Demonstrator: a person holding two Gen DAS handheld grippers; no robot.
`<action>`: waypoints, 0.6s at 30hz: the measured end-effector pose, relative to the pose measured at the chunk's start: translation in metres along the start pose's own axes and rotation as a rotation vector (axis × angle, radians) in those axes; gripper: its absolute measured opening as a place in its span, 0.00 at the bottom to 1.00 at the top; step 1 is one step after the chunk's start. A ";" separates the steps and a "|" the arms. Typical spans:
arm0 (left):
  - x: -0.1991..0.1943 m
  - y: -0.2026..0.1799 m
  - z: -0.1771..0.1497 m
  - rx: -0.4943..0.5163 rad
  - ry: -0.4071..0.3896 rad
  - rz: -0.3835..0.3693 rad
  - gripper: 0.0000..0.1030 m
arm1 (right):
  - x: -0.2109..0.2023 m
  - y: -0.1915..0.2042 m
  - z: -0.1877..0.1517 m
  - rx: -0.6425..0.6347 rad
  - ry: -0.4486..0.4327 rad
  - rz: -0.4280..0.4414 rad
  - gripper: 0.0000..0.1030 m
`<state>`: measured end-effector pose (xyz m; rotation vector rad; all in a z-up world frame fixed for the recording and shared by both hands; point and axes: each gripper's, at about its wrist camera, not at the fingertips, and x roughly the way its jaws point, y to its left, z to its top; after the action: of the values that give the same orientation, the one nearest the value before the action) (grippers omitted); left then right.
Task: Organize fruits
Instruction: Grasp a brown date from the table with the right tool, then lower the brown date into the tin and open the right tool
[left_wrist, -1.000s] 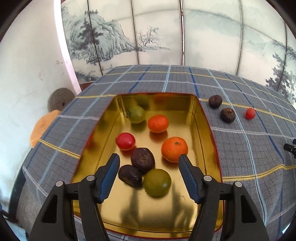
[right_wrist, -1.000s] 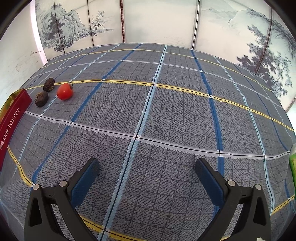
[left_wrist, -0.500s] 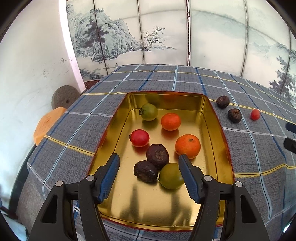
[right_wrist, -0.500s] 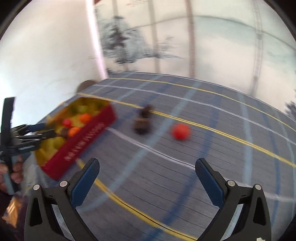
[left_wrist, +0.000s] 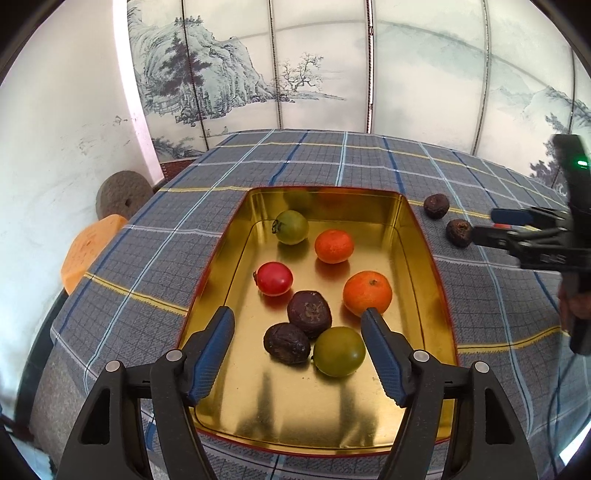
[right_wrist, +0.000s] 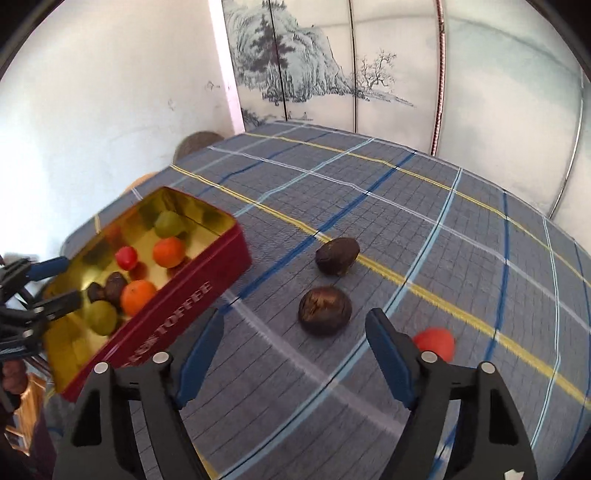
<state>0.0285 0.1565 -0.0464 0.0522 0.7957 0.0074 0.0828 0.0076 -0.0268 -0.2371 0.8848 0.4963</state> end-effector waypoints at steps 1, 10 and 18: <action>-0.001 -0.001 0.001 0.001 -0.003 -0.001 0.70 | 0.004 -0.002 0.003 -0.007 0.012 -0.008 0.71; -0.001 0.000 0.007 0.000 -0.005 -0.008 0.71 | 0.052 -0.013 0.006 -0.032 0.152 -0.058 0.36; -0.016 0.025 0.006 -0.060 -0.019 0.015 0.71 | -0.007 0.010 0.001 0.026 0.017 0.048 0.35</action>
<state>0.0219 0.1803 -0.0300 0.0016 0.7753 0.0446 0.0749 0.0147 -0.0207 -0.1967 0.9144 0.5282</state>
